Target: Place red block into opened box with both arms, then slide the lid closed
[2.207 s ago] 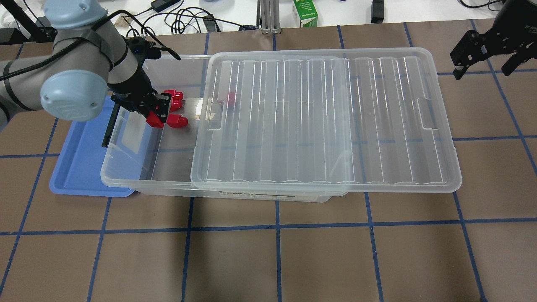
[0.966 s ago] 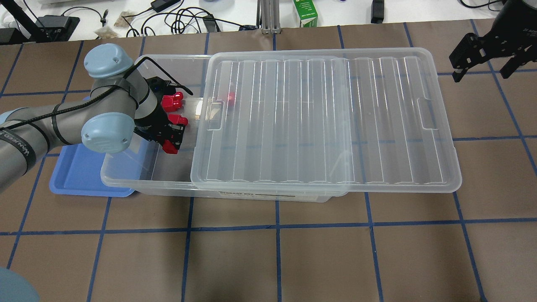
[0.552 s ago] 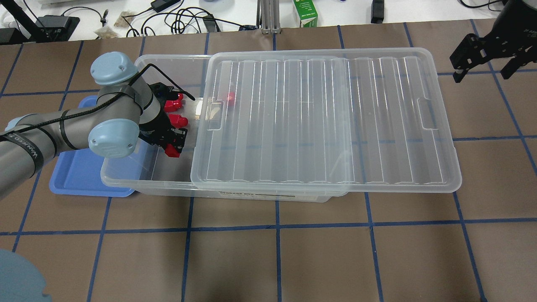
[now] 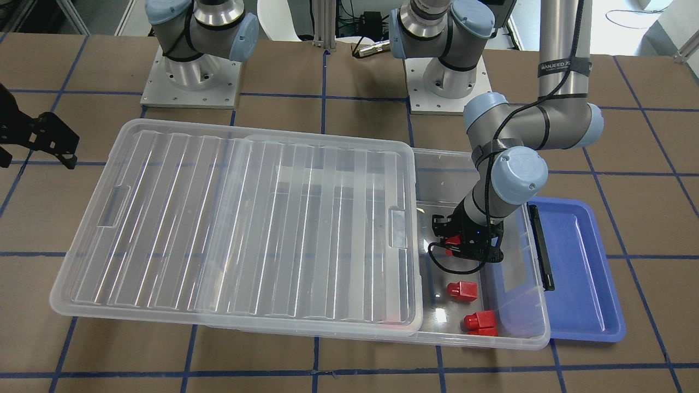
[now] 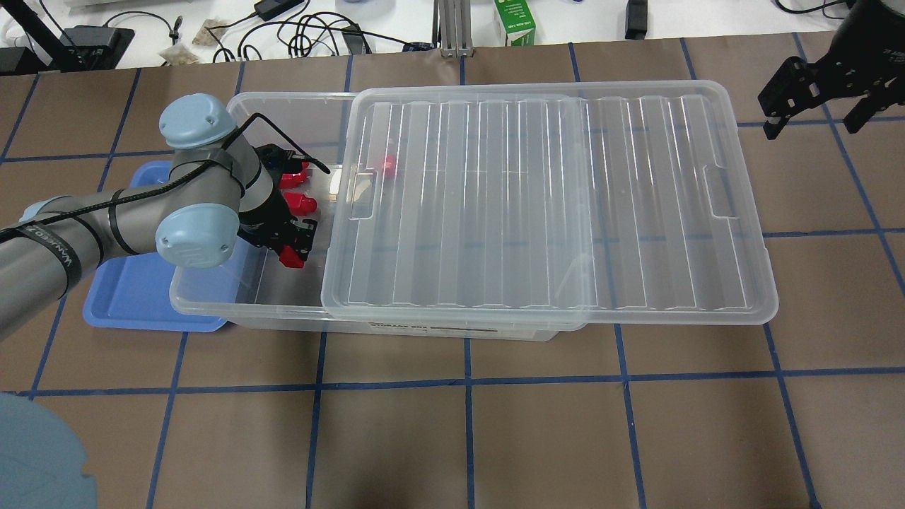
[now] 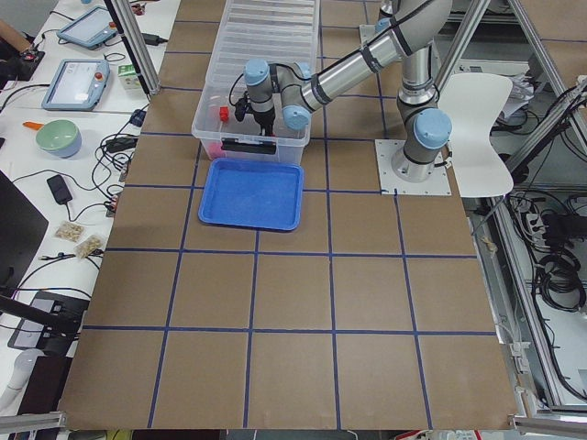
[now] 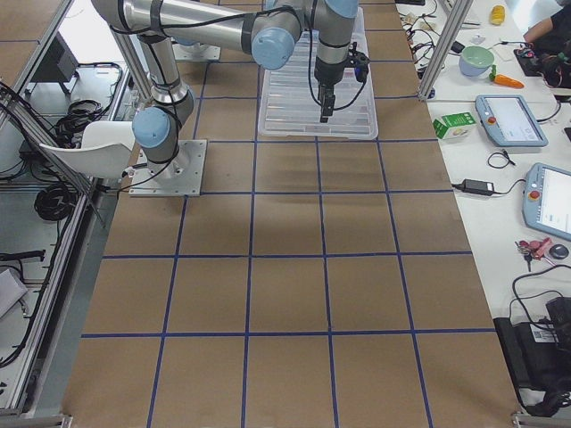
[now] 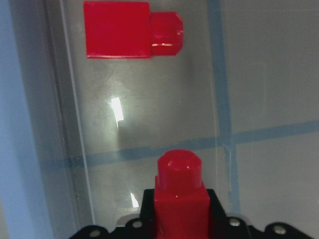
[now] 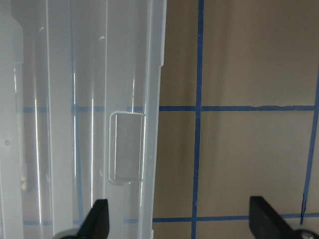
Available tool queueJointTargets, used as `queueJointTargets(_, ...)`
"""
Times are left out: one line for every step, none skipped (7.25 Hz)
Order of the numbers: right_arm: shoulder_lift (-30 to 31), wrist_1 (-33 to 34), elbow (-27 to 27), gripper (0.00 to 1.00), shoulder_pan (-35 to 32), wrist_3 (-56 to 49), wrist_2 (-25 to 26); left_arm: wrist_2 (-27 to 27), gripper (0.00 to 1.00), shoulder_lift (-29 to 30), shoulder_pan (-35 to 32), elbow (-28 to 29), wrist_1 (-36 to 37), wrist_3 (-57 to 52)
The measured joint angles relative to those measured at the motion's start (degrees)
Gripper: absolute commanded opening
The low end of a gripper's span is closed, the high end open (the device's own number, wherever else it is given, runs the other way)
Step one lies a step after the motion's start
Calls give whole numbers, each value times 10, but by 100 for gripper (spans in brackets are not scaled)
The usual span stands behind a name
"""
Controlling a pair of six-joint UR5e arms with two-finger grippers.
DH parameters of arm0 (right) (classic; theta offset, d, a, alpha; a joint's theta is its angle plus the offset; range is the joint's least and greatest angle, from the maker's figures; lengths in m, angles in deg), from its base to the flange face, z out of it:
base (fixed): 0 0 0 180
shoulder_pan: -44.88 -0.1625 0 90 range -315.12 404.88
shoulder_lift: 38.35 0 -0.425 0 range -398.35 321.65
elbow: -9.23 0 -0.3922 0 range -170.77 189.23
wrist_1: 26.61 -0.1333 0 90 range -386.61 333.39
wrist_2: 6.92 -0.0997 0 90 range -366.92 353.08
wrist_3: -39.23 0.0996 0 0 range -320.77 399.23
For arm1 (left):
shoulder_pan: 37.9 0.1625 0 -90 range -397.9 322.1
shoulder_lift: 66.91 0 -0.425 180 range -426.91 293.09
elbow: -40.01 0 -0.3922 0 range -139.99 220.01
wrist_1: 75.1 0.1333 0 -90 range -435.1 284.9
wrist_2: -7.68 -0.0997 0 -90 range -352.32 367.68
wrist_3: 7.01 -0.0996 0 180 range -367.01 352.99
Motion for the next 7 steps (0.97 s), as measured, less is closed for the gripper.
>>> queueJointTargets(0, 1, 0, 100, 0, 1, 0, 0, 39, 4, 0, 0, 1, 1)
queueJointTargets(0, 1, 0, 100, 0, 1, 1, -1, 88, 6, 0, 0, 1, 1)
queueJointTargets(-1, 1, 0, 100, 1, 1, 1, -1, 99, 5, 0, 2, 1, 0)
queueJointTargets(-1, 1, 0, 100, 1, 1, 1, -1, 100, 2, 1, 4, 1, 2)
queueJointTargets(-1, 1, 0, 100, 1, 1, 1, -2, 100, -4, 0, 6, -1, 4)
queueJointTargets(-1, 1, -1, 100, 1, 1, 1, -3, 100, -13, -1, 9, -5, 6)
queueJointTargets(-2, 1, -1, 100, 1, 1, 1, -4, 100, -27, -3, 18, -23, 7)
